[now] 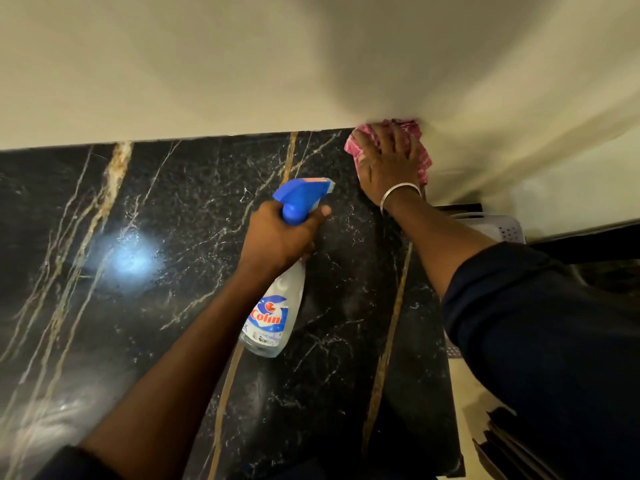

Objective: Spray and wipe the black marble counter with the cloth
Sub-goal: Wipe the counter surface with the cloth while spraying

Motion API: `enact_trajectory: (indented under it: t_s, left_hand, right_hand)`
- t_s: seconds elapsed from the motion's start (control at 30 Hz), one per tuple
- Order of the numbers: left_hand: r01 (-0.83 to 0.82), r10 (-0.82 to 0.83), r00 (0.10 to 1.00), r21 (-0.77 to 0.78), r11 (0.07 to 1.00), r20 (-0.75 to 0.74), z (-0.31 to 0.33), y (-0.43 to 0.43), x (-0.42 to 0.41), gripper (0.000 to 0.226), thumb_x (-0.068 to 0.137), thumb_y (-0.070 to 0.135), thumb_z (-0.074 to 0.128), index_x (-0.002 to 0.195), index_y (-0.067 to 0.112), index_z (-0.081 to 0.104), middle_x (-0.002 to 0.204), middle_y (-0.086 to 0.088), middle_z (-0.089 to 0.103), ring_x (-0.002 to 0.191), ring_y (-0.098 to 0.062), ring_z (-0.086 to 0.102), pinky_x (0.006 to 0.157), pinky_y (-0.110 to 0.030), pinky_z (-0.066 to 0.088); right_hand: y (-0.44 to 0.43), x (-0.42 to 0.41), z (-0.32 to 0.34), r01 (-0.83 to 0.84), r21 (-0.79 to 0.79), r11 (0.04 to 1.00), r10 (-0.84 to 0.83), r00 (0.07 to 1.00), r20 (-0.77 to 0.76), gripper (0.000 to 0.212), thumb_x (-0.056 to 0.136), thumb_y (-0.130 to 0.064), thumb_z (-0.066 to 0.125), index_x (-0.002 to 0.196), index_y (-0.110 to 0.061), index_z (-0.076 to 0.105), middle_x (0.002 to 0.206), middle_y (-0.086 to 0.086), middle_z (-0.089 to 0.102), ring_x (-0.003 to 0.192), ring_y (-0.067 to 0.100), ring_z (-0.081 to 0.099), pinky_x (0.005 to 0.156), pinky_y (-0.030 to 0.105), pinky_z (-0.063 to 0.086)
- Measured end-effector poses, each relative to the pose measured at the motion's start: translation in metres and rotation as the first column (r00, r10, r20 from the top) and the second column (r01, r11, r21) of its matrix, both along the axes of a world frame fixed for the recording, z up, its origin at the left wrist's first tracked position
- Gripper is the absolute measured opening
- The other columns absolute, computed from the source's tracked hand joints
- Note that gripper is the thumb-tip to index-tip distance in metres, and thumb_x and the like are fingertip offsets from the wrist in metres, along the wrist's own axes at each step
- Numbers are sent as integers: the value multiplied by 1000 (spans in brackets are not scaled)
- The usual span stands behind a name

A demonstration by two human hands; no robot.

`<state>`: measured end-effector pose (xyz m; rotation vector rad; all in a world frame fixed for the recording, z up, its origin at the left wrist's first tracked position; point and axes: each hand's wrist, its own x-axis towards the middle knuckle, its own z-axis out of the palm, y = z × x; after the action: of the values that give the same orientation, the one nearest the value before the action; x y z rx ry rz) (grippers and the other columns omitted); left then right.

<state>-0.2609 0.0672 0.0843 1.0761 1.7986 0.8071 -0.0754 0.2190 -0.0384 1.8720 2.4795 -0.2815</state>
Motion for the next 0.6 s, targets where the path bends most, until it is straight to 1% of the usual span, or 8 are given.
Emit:
enact_trajectory:
  t_s: [0.07,0.13,0.17,0.23,0.3,0.43,0.53,0.6]
  left_hand:
    - [11,-10,1000,26,1000,-18,4,-3,-8,20,82,39,72,86,24,60,58,-5,65,49,-17,64,59,-36,57]
    - [10,-10,1000,23,1000,-11,6,-6,-19,20,83,38,72,86,23,60,60,-5,66,51,-18,65,61,-37,58]
    - [5,-5,1000,18,1000,-7,6,-9,-27,22,83,39,72,87,20,61,60,-4,66,52,-19,66,62,-39,59]
    - [-9,9,1000,-4,1000,2,3,-14,-47,27,82,41,72,87,16,62,60,-3,65,53,-19,66,63,-41,60]
    - [-26,26,999,-16,1000,31,1,-18,-68,26,82,41,72,85,17,62,62,-2,65,56,-19,67,62,-39,59]
    - [-51,54,994,-33,998,91,-1,-29,-130,27,85,37,70,83,12,62,56,2,63,47,-9,62,50,-20,48]
    - [-94,97,992,-44,995,82,-1,-34,-186,28,84,37,71,75,13,60,52,1,61,43,-8,58,49,-21,46]
    - [-99,103,991,-60,993,79,-1,-38,-228,28,83,39,71,77,14,61,54,-1,63,44,-10,60,52,-26,49]
  right_hand:
    - [-3,1,-1,51,65,997,-42,989,-145,61,95,-36,38,154,-28,27,160,5,27,147,32,23,119,55,16]
    - [-6,-1,-3,175,104,979,-139,947,-289,62,91,-38,47,149,-19,36,155,10,34,142,31,32,119,48,23]
    - [-7,-6,-3,221,100,970,-181,934,-307,62,90,-39,49,147,-16,39,153,11,36,141,31,34,119,45,23]
    - [-9,-20,-4,254,87,963,-223,937,-268,59,92,-37,48,146,-13,42,153,13,37,142,33,32,120,44,20]
    - [-12,-35,-6,245,76,966,-221,946,-237,58,95,-36,45,148,-11,40,156,13,34,144,35,28,121,46,18]
    - [-23,-105,-8,162,50,986,-147,964,-219,58,96,-34,43,149,-12,39,159,11,31,147,34,25,122,46,13]
    - [-35,-187,-1,145,10,989,-140,970,-200,59,95,-35,40,151,-15,36,159,11,31,147,33,26,122,46,12]
    - [-45,-242,4,130,2,991,-128,974,-185,61,95,-38,36,151,-16,36,158,10,32,145,33,28,121,46,14]
